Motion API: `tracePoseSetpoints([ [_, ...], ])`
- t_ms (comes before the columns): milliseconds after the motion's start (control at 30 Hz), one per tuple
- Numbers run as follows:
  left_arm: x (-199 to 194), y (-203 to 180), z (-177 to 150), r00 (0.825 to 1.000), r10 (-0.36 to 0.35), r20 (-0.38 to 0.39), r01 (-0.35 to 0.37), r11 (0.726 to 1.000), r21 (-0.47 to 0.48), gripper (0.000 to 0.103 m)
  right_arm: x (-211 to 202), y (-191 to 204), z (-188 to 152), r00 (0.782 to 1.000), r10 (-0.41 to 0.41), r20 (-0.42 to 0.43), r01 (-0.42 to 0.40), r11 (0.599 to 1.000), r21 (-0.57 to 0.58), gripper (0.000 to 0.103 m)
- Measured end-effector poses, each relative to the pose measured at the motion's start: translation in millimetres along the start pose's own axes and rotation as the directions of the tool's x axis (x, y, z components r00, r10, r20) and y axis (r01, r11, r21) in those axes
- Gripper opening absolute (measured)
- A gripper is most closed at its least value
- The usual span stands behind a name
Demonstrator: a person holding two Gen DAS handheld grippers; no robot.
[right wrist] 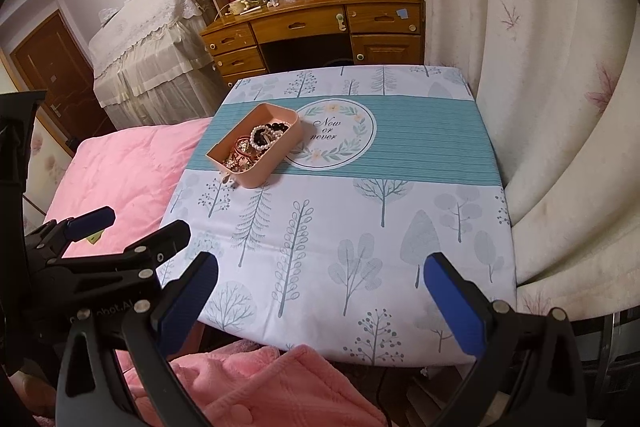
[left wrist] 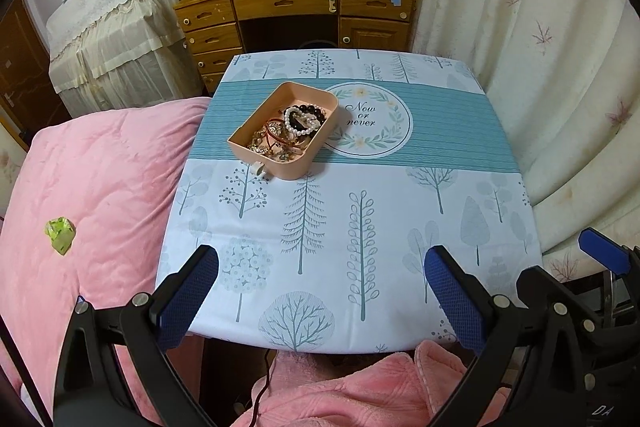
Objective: Organize jewelry
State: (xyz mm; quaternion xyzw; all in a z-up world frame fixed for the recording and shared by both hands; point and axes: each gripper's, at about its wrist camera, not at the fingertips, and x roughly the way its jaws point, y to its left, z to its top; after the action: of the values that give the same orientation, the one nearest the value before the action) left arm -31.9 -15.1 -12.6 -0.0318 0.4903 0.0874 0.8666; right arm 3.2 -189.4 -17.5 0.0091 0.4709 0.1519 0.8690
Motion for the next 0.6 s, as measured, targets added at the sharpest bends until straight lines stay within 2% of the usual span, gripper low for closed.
tracePoseSetpoints([
  [600,-5.7,-10.0,-6.2,1.0,0.023,0.016,-0.023,0.999,0.025,0.102,-4.6,-7.3,-8.4,1.0,-0.003,-0.001,0.003,1.0,0.009,0.103],
])
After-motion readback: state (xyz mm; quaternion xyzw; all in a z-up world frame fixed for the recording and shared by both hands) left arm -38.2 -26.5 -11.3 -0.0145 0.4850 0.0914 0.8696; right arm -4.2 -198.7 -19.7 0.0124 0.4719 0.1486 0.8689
